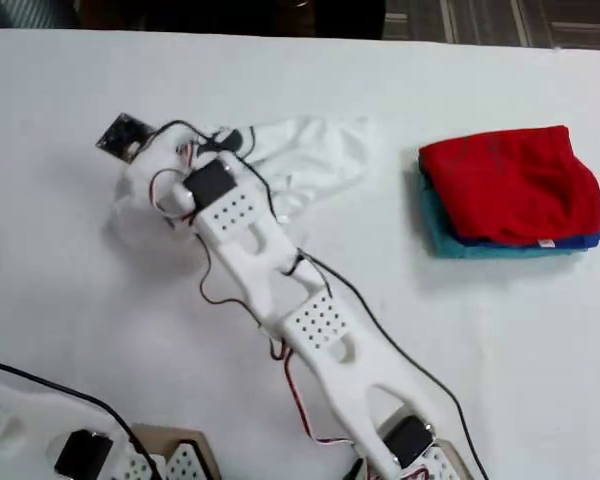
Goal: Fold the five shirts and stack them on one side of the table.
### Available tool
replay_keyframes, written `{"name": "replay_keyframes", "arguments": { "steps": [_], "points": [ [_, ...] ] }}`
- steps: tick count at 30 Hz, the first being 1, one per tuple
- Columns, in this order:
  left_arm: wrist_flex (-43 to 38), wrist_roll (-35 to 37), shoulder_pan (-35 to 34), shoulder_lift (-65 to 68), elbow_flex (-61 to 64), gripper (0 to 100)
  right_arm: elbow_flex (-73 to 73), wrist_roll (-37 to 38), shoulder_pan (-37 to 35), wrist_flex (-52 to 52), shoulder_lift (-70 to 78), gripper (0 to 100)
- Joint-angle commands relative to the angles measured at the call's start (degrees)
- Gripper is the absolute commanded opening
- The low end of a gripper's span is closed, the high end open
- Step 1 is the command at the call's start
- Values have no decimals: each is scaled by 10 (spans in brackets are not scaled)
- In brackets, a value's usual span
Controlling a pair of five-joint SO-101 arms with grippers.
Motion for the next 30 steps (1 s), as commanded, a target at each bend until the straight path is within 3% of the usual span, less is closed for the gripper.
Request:
{"name": "replay_keyframes", "arguments": {
  "steps": [1,14,22,30],
  "points": [
    [-3,1,34,-5,-18,169,-28,3,27,31,-90,19],
    [-3,2,169,-5,24,169,27,3,108,51,-340,19],
    [-4,46,244,-6,76,169,324,3,150,50,-598,19],
    [-3,48,312,-6,122,169,597,86,302,48,-809,19]
  ]
}}
